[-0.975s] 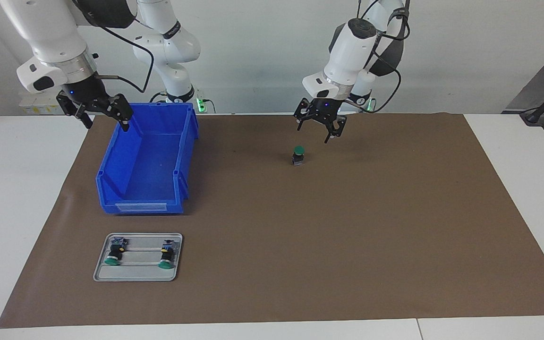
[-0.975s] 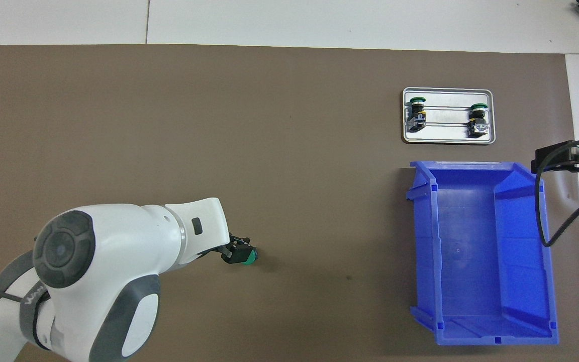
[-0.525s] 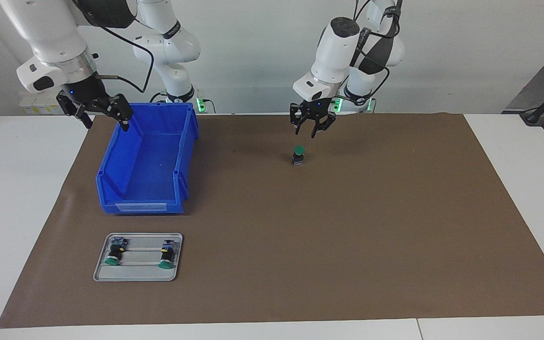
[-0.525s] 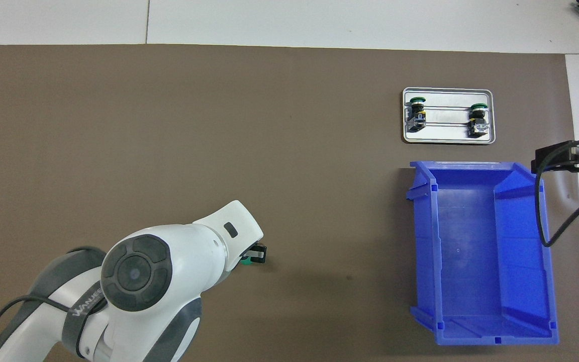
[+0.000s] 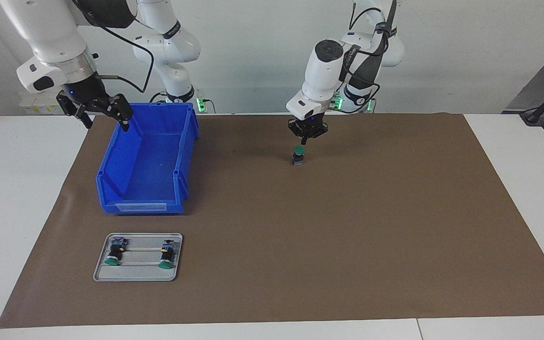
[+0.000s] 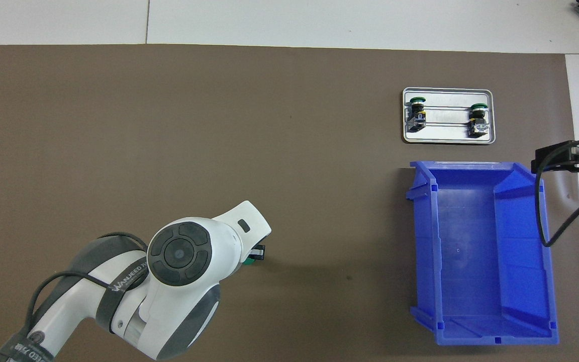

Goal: Place and press button with both arms

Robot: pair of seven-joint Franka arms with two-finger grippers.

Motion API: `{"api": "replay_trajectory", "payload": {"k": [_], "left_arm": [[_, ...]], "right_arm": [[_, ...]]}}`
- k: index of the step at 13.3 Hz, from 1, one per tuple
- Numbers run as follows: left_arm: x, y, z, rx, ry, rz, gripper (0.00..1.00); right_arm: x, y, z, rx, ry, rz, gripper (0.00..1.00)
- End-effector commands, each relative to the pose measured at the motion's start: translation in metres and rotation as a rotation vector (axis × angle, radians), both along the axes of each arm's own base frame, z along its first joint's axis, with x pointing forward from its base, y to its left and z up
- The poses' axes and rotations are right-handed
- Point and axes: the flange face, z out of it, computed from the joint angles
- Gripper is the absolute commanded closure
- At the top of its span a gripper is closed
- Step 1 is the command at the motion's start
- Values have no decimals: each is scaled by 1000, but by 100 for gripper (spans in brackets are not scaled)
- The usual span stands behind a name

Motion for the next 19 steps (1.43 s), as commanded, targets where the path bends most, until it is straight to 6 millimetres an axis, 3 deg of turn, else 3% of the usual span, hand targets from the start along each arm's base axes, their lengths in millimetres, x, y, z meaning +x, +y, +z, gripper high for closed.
{"api": "replay_trajectory", "payload": {"k": [1,9,19], "left_arm": [[1,-1,-4,-3,-34,11,100],[-4,3,-25,-17,-56,19,100],[-21,-5,-45,-10,-48,-1,100]], "right_arm": [[-6,-1,2,0,5,19,0],[-6,-1,2,0,5,19,0],[-6,-1,2,1,5,19,0]]}}
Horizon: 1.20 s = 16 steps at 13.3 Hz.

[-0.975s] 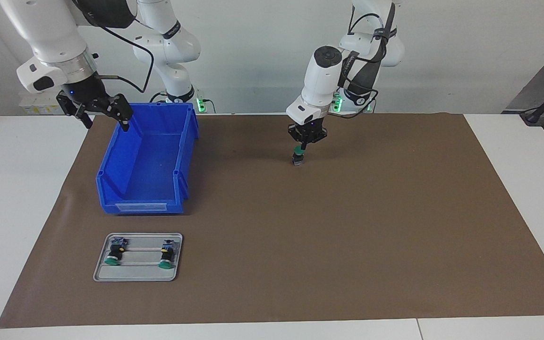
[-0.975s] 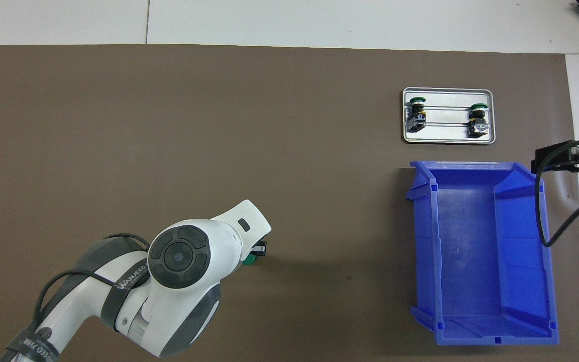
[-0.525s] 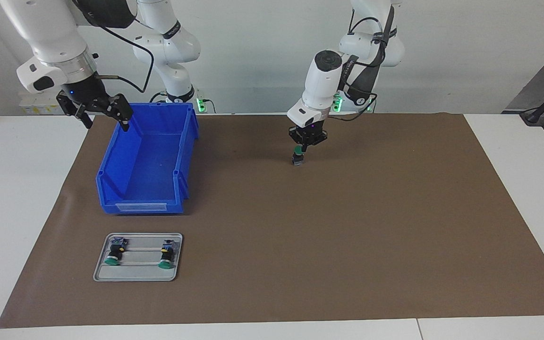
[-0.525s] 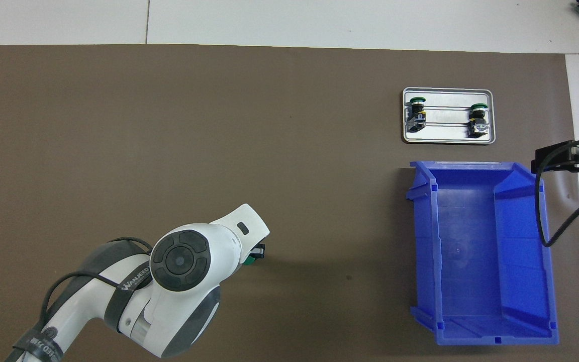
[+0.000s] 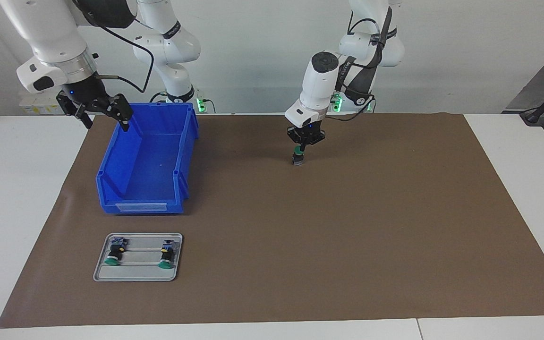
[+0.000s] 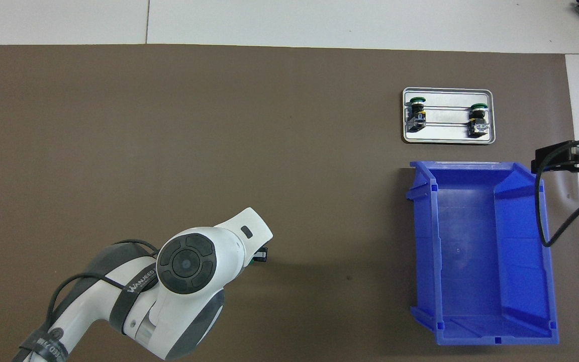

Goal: Place and press button with both arms

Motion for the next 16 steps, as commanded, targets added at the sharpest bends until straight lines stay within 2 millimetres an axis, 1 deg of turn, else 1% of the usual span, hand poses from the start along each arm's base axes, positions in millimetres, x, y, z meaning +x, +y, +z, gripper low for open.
{"api": "replay_trajectory", "payload": {"k": [1,5,8,11,13,14,16], "left_arm": [[-8,-2,-8,8,-18,1,100],[-11,-2,-15,6,-20,-1,100],[-16,2,-32,2,-26,-1,100],[-18,0,-35,5,-20,-7,100],[-11,-3,-34,3,-13,-2,100],[-7,-5,-28,-1,-16,1,100],[9,-12,-12,2,4,6,100]], "right_arm": [[-6,-1,2,0,5,19,0],[-6,-1,2,1,5,19,0],[-6,-1,2,0,5,19,0],[-6,-1,2,0,5,19,0],[-6,-1,2,0,5,19,0],[-6,-1,2,0,5,19,0],[-6,-1,2,1,5,19,0]]}}
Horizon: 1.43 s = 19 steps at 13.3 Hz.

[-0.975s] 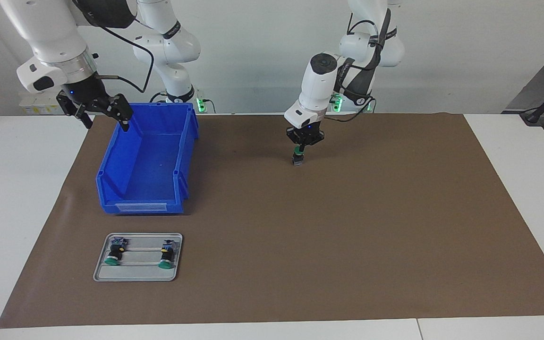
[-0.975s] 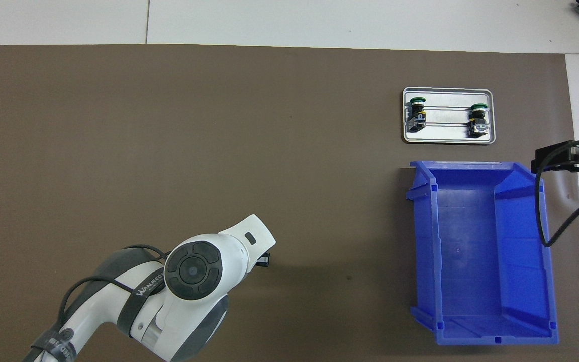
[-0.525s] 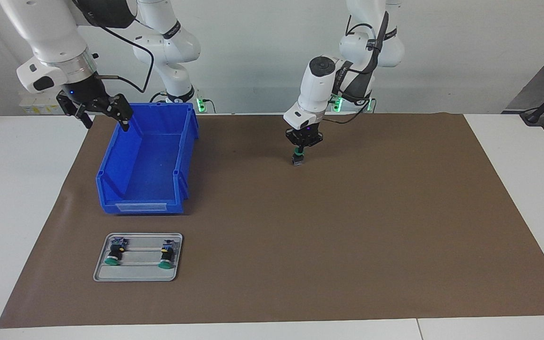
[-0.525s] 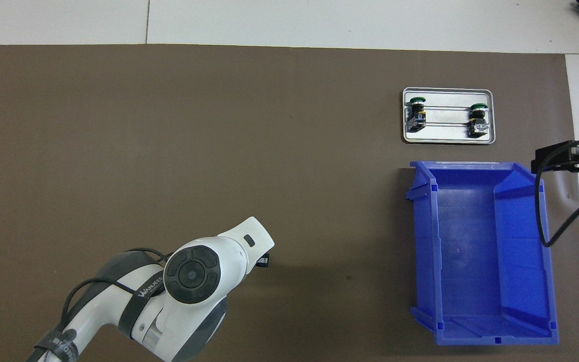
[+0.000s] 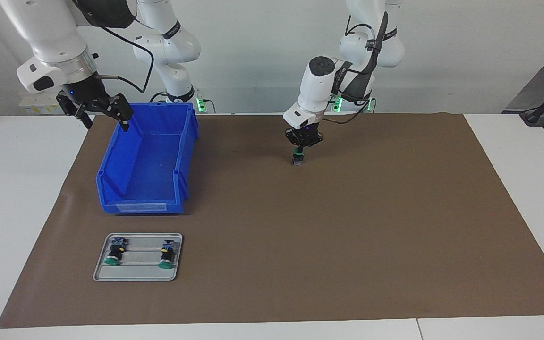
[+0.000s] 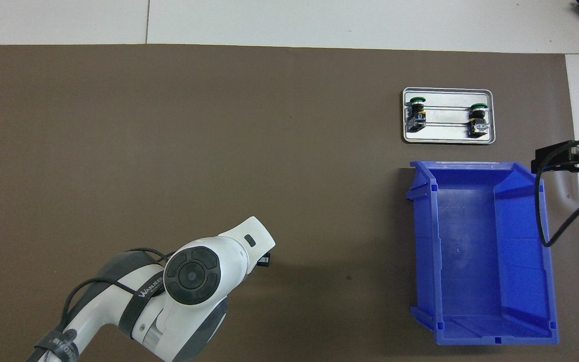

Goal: Place and press button with both arms

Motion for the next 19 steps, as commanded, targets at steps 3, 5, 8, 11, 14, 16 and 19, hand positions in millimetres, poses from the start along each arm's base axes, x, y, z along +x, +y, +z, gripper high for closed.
{"api": "replay_trajectory", "payload": {"k": [3,5,8,11,14,16,19], "left_arm": [[54,-17,55,10,44,29,100],[93,-2,105,4,57,67,99],[142,74,165,-9,23,83,93],[160,177,213,14,25,59,87],[168,250,240,60,23,13,48],[162,263,257,171,-13,-13,8],[161,261,275,180,-43,-20,0]], "right_arm": [[-6,-1,2,0,5,19,0],[-6,-1,2,0,5,19,0],[-6,-1,2,0,5,19,0],[-6,-1,2,1,5,19,0],[-6,-1,2,0,5,19,0],[-6,-1,2,0,5,19,0],[-6,-1,2,0,5,19,0]]}}
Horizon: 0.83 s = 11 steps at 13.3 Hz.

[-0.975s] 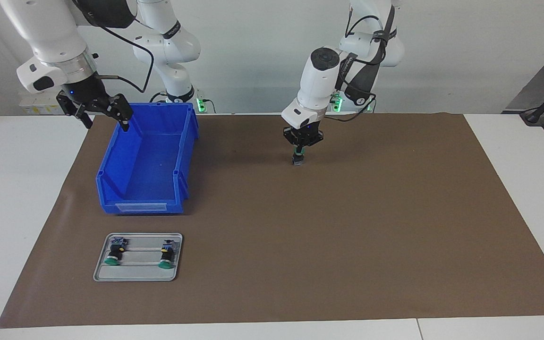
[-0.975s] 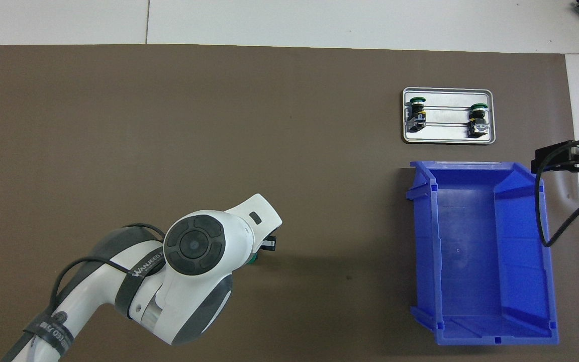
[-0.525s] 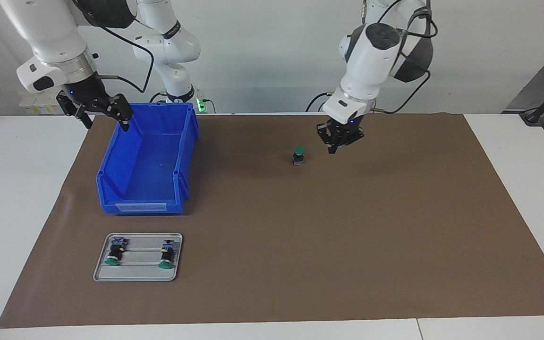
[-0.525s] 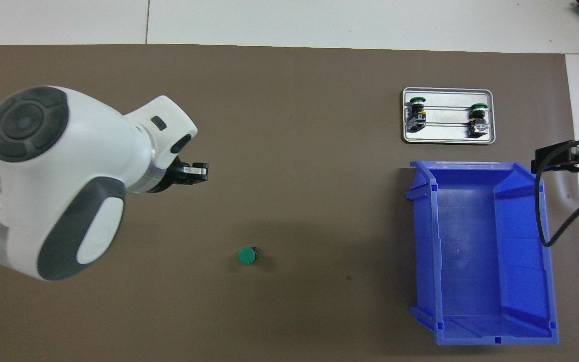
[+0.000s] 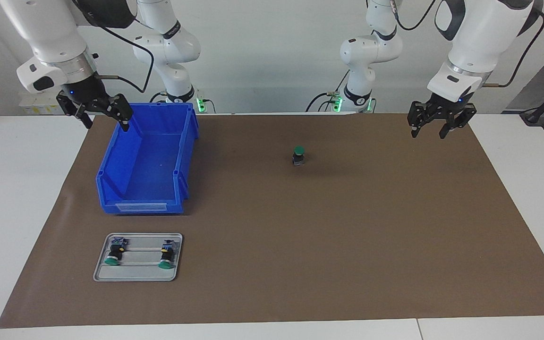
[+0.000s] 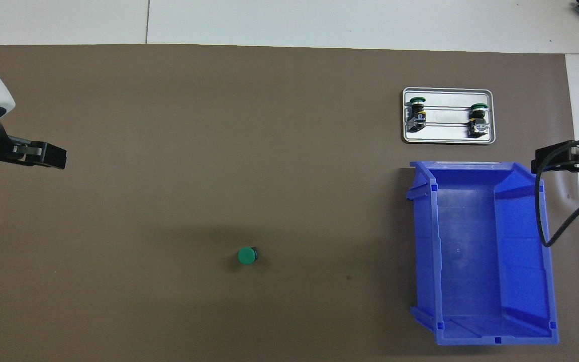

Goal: Place and press button with both arms

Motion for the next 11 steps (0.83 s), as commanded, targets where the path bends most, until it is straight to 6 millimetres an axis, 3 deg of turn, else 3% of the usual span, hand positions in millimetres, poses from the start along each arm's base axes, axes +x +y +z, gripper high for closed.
{"api": "replay_trajectory", "payload": {"k": [1,7,11], "left_arm": [[-4,-2,12,24,-5,-13,0],[-2,8,5,-59,12,21,0],[14,2,-20,-98,60,24,0]], "right_arm": [[-6,-1,2,0,5,19,0],[-6,-1,2,0,5,19,0],[-6,-1,2,0,5,19,0]]}}
